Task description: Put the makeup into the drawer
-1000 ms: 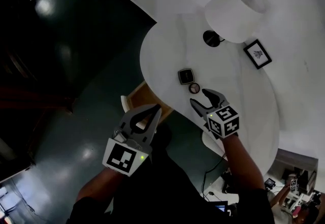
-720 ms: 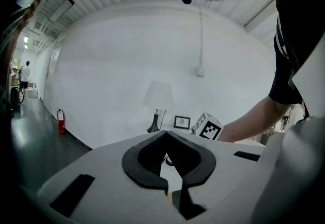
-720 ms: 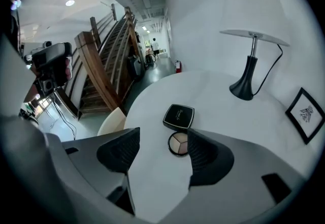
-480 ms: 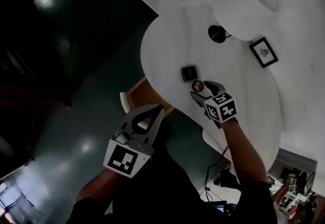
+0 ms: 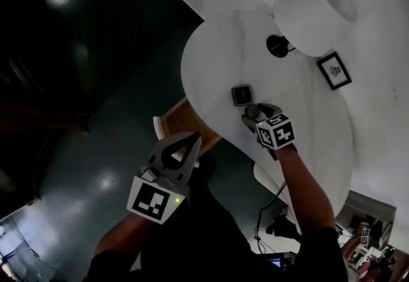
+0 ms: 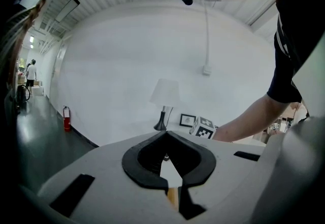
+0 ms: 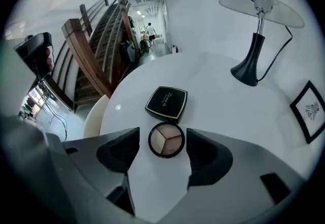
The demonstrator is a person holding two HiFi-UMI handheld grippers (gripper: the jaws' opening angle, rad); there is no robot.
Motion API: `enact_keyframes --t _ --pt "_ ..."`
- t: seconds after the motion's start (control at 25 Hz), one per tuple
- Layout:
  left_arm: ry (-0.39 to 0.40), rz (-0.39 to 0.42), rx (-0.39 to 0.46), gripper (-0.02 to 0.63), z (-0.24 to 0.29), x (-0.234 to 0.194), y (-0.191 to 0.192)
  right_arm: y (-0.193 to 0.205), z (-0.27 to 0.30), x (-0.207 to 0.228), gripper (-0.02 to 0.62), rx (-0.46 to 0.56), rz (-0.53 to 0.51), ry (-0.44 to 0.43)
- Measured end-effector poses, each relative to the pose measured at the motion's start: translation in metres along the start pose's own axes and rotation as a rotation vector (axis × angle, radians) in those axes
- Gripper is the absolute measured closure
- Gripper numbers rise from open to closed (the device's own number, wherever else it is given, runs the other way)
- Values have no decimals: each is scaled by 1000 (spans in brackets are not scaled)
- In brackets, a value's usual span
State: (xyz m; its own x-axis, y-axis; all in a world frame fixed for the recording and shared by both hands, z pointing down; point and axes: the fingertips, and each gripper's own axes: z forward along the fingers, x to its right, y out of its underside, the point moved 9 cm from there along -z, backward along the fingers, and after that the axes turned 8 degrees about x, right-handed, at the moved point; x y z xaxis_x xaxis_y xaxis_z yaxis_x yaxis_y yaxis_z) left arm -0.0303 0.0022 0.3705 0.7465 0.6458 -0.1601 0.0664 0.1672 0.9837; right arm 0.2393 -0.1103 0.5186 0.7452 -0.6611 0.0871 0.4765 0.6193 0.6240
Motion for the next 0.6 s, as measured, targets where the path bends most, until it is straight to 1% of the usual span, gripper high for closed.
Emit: enact_keyframes --t 0.24,0.32,0.6 --pt "8 14 0 597 -2 -4 -3 2 4 0 345 -24 -20 37" --pt "6 12 7 597 -3 -4 -5 3 3 0 373 -24 -16 42" --pt "2 23 19 597 -11 -6 -18 -1 -9 -6 374 -21 -11 57"
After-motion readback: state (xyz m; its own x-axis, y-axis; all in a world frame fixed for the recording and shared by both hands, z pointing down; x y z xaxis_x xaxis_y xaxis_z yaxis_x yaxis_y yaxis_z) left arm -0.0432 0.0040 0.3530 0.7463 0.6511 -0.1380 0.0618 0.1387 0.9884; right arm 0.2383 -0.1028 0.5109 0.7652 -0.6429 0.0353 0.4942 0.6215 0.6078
